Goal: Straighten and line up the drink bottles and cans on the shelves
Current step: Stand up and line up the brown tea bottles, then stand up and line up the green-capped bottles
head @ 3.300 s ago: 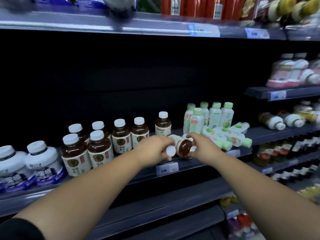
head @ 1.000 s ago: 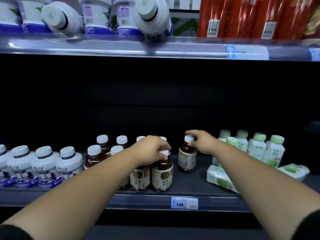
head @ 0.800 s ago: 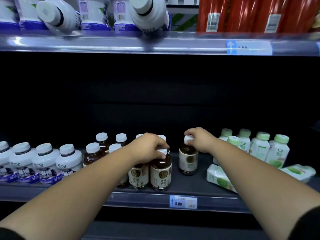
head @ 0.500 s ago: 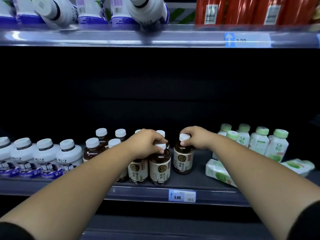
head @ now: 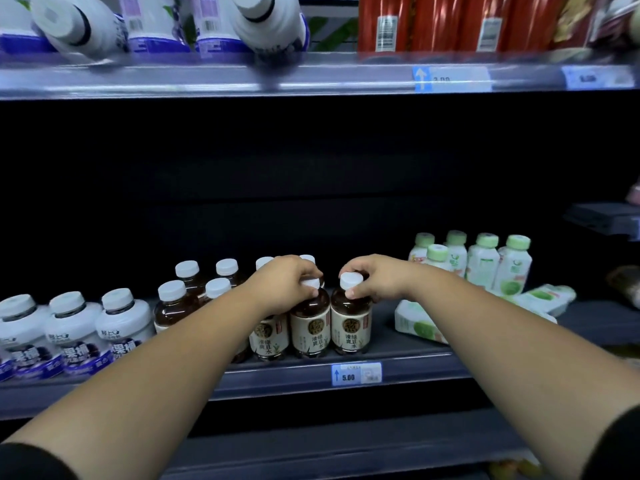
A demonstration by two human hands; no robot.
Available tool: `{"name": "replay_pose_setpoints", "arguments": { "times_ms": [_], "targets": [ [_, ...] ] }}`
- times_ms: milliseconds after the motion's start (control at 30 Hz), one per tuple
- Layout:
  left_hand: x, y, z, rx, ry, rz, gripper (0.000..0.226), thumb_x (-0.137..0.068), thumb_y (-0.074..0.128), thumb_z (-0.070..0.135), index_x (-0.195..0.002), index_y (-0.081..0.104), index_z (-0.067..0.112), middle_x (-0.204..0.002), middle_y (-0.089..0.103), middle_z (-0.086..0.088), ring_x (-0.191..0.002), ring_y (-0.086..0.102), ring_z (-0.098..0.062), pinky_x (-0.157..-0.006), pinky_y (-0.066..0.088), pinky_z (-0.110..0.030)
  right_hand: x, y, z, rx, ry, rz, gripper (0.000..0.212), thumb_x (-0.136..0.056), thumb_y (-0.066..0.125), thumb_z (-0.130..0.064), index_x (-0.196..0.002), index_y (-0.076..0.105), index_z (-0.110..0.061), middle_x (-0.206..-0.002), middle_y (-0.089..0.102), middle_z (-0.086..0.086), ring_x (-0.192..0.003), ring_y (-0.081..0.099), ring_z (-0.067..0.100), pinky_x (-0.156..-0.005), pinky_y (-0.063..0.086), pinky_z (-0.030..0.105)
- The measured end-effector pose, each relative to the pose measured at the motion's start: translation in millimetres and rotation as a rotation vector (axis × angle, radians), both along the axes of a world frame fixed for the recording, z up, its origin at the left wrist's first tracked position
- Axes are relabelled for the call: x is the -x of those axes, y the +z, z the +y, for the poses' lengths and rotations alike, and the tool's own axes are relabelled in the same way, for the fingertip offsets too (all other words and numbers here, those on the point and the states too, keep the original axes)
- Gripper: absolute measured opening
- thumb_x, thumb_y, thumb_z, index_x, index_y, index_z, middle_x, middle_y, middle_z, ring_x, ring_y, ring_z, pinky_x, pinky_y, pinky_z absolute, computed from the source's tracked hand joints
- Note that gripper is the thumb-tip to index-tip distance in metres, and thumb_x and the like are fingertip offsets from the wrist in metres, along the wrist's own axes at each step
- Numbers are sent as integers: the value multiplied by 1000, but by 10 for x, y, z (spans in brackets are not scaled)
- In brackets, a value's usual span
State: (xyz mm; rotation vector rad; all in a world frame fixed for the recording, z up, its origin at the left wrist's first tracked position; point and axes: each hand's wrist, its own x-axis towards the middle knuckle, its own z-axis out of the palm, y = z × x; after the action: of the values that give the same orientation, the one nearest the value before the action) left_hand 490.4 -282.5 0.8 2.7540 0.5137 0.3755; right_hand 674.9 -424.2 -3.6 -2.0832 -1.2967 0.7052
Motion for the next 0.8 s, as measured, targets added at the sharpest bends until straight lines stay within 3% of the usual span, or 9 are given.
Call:
{"name": "replay_pose_setpoints", "arguments": {
  "times_ms": [133,200,300,400,500,633,700,800],
  "targets": [
    [-41,-9,-69,-105,-49,34,53,-85,72,40,-135,54,31,-131,51,8,-119,52,-12,-96,45,-30,74,-61,-121,-25,-41,0,71,-86,77,-28,-148,43,-31,-143,54,-7,-128,52,13,-110,41,36],
    [-89,-16,-118,-137,-94,11,60,-83,73,42,-138,50,33,-134,49,10,-119,53,-14,-98,47,-37,135,-117,-220,-74,-99,-33,78,-87,76,-28,-153,34,-31,-153,44,-5,-135,46,15,-115,37,38],
    [-190,-51,-204,-201,-155,-73,63,-80,74,42,-138,48,34,-135,50,9,-119,53,-16,-99,46,-40,247,-172,-423,-135,-164,-51,70,-89,74,-25,-150,40,-28,-150,47,0,-133,47,15,-113,38,37],
    [-320,-141,-373,-167,-295,-154,59,-82,72,38,-137,51,31,-135,50,8,-122,51,-15,-101,45,-39,293,-189,-708,-190,-211,-62,58,-92,71,-21,-145,47,-19,-142,50,-3,-131,46,11,-106,38,26],
    [-489,-250,-639,-161,-431,-160,57,-83,72,39,-136,52,29,-133,52,6,-121,51,-17,-102,44,-42,217,-259,-1041,-273,-330,-73,46,-92,71,-21,-136,56,-21,-130,55,-1,-117,57,14,-102,45,31],
    [-714,-426,-1025,-182,-490,-189,56,-82,72,34,-134,55,25,-131,56,3,-120,52,-20,-102,42,-41,-8,-435,-1515,-316,-456,-53,36,-89,73,-22,-122,62,-31,-126,61,-2,-104,65,11,-84,55,33],
    [-855,-524,-1213,-176,-477,-186,56,-81,73,32,-134,55,24,-132,56,1,-121,52,-21,-104,41,-40,-168,-498,-1752,-296,-477,-62,36,-88,74,-23,-120,62,-32,-126,61,-3,-106,63,10,-89,56,38],
    [-1105,-628,-1454,-159,-447,-147,57,-82,73,31,-135,54,24,-134,55,2,-125,50,-20,-106,40,-40,-452,-548,-2055,-270,-492,-94,42,-87,76,-22,-126,62,-26,-125,62,-4,-113,59,13,-98,50,36]
  ]
}}
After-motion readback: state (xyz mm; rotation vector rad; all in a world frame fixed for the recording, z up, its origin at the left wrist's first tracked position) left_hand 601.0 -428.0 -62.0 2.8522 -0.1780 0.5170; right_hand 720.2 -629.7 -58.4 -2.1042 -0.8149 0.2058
